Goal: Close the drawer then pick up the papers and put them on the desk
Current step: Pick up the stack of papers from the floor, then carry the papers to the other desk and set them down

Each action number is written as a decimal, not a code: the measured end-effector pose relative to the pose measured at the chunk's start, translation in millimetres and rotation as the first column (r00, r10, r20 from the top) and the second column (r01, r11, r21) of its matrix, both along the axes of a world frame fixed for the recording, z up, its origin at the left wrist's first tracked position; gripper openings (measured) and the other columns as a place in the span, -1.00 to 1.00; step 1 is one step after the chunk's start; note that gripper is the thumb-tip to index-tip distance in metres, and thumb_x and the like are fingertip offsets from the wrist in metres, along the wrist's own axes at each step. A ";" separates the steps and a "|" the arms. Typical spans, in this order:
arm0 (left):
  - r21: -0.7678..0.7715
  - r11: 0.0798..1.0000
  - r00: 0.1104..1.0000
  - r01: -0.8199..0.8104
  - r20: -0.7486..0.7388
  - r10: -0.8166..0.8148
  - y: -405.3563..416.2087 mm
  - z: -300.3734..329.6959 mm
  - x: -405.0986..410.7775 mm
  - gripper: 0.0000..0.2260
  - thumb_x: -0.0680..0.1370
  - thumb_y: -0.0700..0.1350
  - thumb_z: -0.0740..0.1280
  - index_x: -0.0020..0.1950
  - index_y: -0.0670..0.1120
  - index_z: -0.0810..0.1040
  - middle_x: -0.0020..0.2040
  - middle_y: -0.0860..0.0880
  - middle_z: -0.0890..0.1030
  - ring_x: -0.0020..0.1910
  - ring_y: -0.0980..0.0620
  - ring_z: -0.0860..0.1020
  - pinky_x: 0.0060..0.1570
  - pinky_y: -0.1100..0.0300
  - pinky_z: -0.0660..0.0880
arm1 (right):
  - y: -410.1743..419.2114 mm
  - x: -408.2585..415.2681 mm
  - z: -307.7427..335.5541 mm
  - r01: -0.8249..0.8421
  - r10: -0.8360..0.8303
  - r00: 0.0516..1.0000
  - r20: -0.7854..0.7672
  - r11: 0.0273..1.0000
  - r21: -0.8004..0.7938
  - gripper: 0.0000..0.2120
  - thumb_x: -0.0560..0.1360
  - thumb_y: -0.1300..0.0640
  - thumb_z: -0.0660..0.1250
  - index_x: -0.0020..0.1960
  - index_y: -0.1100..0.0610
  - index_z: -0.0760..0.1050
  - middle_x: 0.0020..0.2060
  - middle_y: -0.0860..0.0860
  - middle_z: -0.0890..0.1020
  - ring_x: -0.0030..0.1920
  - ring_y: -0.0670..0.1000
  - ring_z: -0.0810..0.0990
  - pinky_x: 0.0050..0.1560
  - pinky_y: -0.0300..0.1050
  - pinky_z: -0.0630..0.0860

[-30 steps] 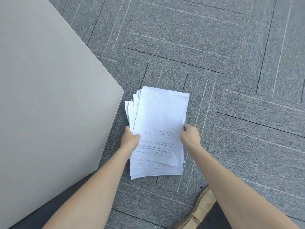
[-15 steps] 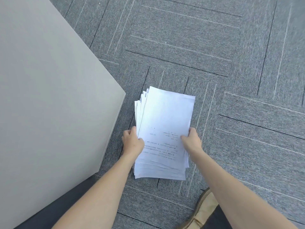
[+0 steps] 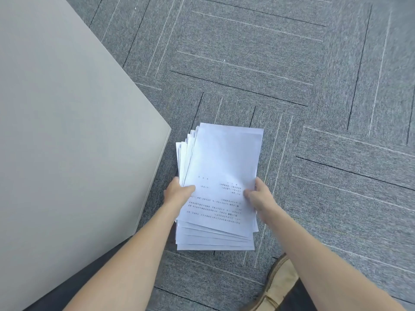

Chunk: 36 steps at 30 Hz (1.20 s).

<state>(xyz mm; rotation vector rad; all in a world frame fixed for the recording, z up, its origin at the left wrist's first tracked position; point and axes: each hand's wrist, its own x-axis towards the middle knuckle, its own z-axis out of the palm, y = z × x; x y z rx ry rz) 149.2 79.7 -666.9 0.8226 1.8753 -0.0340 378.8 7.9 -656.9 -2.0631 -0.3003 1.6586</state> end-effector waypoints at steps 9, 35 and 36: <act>0.041 0.995 0.972 -0.091 0.221 0.080 0.3 64.8 4.7 -0.65 0.43 -0.19 0.44 0.19 -0.15 0.51 0.12 -0.14 0.65 0.09 -0.15 0.63 0.17 -0.14 0.57 | 4.3 11.6 46.3 0.036 -0.037 0.994 -0.104 0.999 -0.005 -0.69 0.58 0.40 0.19 0.25 0.12 0.43 0.12 0.10 0.64 0.00 0.13 0.67 -0.02 0.11 0.63; 0.586 0.795 0.760 -0.155 0.585 -0.284 24.9 601.6 19.8 -0.75 0.46 -0.22 0.42 0.14 -0.11 0.59 0.09 -0.14 0.71 0.05 -0.17 0.69 0.11 -0.23 0.58 | 9.1 26.9 588.6 0.093 -0.156 0.988 0.022 0.692 0.716 -0.80 0.45 0.40 0.27 -0.18 0.11 0.46 -0.40 -0.07 0.52 -0.54 -0.14 0.41 -0.53 -0.25 0.21; 0.610 0.772 0.758 -0.179 0.586 -0.287 18.0 625.4 13.0 -0.79 0.48 -0.23 0.42 0.10 -0.10 0.59 0.08 -0.14 0.71 0.04 -0.16 0.69 0.11 -0.20 0.58 | 4.7 20.5 610.8 0.080 -0.149 0.988 0.027 0.663 0.744 -0.81 0.45 0.40 0.27 -0.17 0.12 0.42 -0.39 -0.05 0.46 -0.54 -0.13 0.38 -0.54 -0.27 0.20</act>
